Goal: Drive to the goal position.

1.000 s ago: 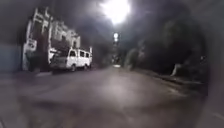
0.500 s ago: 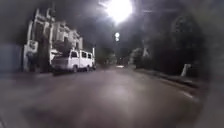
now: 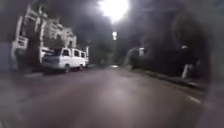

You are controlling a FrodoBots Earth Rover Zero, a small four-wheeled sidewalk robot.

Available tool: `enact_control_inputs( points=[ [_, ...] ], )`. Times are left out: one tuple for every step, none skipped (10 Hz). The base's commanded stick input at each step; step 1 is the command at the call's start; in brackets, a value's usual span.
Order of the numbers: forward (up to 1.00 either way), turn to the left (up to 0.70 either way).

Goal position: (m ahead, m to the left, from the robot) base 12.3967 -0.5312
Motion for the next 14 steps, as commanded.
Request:
enact_control_inputs(
  points=[
    [0.70, -0.35],
    [0.70, -0.35],
    [0.70, -0.35],
    [0.70, -0.35],
    [0.70, -0.18],
    [0.70, 0.00],
    [0.70, 0.00],
    [0.70, 0.00],
    [0.70, 0.00],
    [0.70, 0.00],
    [0.70, 0.00],
    [0.13, 0.00],
    [0.70, 0.00],
    [0.70, 0.00]
  ],
)
